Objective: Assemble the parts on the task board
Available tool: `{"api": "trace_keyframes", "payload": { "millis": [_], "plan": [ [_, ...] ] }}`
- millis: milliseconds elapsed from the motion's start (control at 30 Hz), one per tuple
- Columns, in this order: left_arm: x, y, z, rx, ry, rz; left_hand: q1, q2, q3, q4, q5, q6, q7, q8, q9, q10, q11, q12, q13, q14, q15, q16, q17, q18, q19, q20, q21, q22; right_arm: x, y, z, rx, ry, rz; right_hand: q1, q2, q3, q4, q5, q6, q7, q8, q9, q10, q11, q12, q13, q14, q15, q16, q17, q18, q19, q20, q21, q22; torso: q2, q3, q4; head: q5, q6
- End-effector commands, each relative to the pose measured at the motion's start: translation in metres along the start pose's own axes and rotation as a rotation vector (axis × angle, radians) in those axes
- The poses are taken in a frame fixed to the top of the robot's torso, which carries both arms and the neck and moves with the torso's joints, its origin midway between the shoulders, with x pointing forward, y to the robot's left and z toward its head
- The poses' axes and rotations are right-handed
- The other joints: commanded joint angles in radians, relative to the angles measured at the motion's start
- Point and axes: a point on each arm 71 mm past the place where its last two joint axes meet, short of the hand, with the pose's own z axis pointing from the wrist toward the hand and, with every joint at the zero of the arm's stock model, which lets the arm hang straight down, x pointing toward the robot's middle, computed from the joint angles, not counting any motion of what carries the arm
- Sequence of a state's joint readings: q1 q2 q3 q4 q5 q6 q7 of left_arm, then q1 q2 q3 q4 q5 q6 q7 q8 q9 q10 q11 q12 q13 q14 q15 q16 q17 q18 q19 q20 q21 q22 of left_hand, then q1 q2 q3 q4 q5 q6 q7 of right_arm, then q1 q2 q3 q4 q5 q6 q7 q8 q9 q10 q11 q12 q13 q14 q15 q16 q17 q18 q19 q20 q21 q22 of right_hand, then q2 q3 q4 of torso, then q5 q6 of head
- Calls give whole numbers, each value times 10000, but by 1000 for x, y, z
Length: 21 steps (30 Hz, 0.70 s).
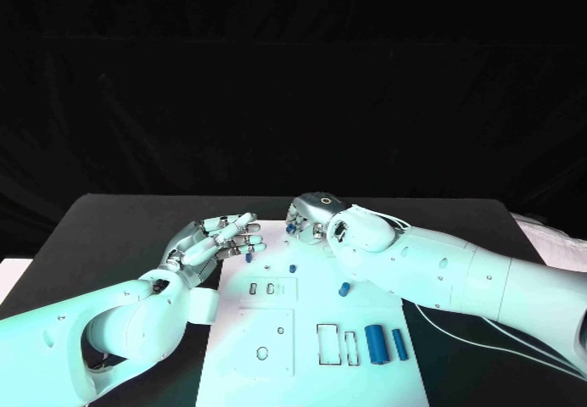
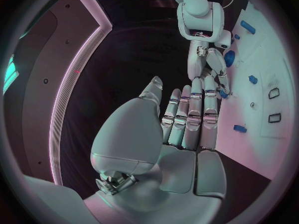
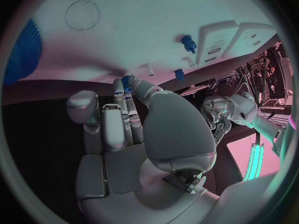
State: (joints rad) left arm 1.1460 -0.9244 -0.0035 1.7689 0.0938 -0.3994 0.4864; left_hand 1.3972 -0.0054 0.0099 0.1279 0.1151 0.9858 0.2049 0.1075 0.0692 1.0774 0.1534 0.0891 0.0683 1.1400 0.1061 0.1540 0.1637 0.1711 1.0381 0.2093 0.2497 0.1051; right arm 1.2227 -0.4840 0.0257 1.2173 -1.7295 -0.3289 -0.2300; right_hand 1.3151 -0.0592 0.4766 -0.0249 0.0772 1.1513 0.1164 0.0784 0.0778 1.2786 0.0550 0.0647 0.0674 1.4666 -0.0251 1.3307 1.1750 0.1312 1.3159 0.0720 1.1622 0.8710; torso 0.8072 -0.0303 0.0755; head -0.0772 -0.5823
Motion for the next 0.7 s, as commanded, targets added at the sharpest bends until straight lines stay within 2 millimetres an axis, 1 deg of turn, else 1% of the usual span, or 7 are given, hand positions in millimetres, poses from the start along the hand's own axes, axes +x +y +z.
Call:
{"api": "trace_keyframes", "payload": {
  "millis": [33,133,233,333,367,600,700],
  "plan": [
    [2,-2,0,45,205,-108,19,81,4,-57,28,-31,40,-47,-9,-14,40,-66,-14,-57,35,-60,9,113,-39,60,-42,-9,4,2,1,31,350,-216,-35,44,46,30,73,-10,44,-21,277,-101,25,-41,-4,494,30,47,11,-66,-19,61,54,10,14,-10,16,-5,-13],
    [2,-2,0,44,213,-107,20,82,-1,-71,27,-40,43,-59,-10,-22,44,-80,-16,-61,37,-74,13,112,-42,63,-50,-15,5,2,2,104,389,-244,-106,-40,36,69,63,-132,103,-106,266,-264,82,-52,-22,483,80,54,-1,-62,-65,97,62,0,17,-13,18,-16,-22],
    [3,-2,0,44,220,-106,20,82,-1,-71,27,-40,43,-59,-10,-22,44,-80,-16,-61,37,-74,13,112,-42,63,-50,-15,5,1,2,143,381,-233,-226,-214,34,145,84,-568,257,-191,176,-780,220,-60,-62,451,216,3,-115,-63,-133,193,56,-43,23,-17,23,-24,-26],
    [3,-3,0,46,221,-102,19,82,-7,-79,25,-46,45,-67,-11,-29,47,-91,-17,-63,40,-84,17,112,-43,65,-55,-19,3,2,1,113,207,-164,-344,-656,-189,152,139,-1623,460,-164,-72,-2170,511,-57,-80,319,437,-304,-610,-29,-321,397,-122,-341,21,-19,27,-32,-21],
    [3,-3,0,47,222,-101,19,82,-7,-79,25,-46,45,-67,-11,-29,47,-91,-17,-63,40,-84,17,112,-43,65,-55,-19,3,2,1,85,129,-136,-325,-727,-287,136,123,-1868,505,-179,-116,-2464,565,-59,-75,302,482,-341,-674,-17,-353,450,-146,-380,21,-20,29,-35,-20],
    [-2,-4,1,54,140,-58,14,83,-18,-93,23,-60,52,-84,-14,-45,54,-112,-20,-65,44,-101,23,112,-46,69,-64,-27,-7,-5,-13,1,-319,125,-174,-684,-524,131,209,-1814,516,-117,-70,-2542,590,47,-34,290,514,-378,-782,19,-379,571,-127,-381,7,-10,16,-64,-9],
    [-6,-5,1,65,24,-9,13,83,-23,-102,23,-66,54,-92,-15,-52,57,-122,-21,-67,47,-110,27,112,-47,71,-69,-31,-17,-18,-28,202,-409,464,-161,-650,-598,177,243,-1671,491,-103,-49,-2287,552,128,-24,292,487,-372,-801,25,-373,569,-99,-360,-27,-7,-51,-33,-9]
  ]
}}
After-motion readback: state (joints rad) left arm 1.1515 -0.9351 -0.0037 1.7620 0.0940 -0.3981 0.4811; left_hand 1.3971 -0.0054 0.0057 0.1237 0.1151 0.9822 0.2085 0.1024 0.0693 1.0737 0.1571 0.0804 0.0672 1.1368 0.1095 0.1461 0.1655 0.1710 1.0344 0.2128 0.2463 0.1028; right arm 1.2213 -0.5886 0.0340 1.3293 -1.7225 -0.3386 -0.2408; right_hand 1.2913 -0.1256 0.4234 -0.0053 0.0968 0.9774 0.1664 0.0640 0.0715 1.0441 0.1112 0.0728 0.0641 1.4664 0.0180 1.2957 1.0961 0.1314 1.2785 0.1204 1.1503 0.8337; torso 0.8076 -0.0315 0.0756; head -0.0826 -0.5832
